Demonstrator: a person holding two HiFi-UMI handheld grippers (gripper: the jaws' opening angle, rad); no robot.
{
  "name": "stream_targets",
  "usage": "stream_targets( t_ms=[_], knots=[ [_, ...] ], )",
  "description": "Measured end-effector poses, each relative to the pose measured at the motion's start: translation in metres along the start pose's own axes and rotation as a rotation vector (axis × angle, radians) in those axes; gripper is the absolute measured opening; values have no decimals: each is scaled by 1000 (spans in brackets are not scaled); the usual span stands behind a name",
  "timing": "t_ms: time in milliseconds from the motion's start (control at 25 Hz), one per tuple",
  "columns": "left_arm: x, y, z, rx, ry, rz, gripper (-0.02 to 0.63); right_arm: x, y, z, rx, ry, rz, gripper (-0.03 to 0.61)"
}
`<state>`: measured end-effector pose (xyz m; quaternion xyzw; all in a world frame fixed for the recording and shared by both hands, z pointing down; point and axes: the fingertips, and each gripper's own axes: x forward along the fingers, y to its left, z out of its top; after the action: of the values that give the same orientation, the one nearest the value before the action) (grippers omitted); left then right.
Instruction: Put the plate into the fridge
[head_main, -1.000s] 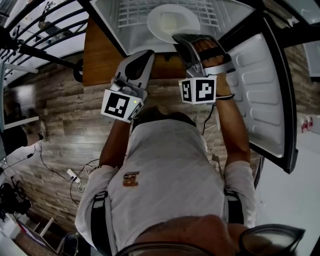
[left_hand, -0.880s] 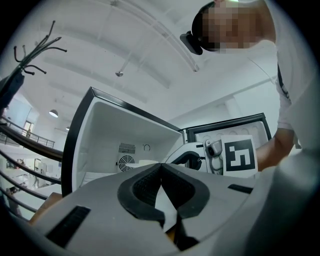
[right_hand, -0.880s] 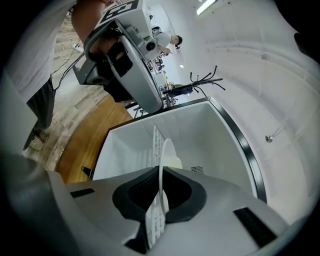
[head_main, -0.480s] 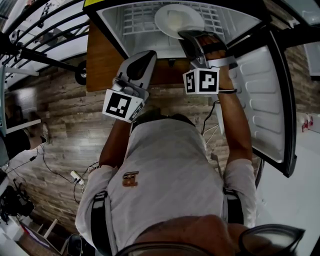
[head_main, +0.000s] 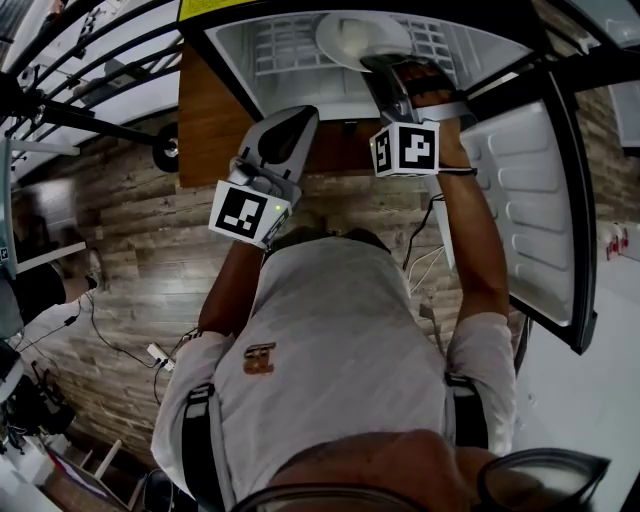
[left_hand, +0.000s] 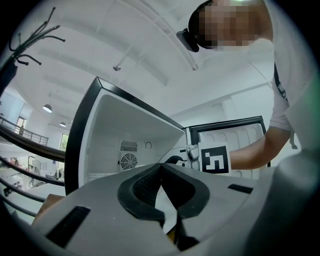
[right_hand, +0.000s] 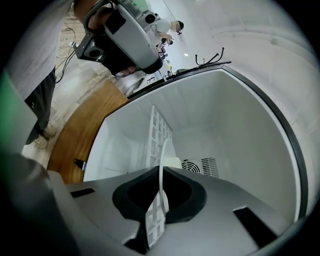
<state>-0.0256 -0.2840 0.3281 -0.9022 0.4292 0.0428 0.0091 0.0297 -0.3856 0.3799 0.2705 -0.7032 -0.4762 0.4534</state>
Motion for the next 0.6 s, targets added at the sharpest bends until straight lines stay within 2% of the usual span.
stream_targets(
  t_ms=[600],
  knots=[
    [-8,7,1,13,1,19,18,17,0,-4,-7,18,73,43]
  ],
)
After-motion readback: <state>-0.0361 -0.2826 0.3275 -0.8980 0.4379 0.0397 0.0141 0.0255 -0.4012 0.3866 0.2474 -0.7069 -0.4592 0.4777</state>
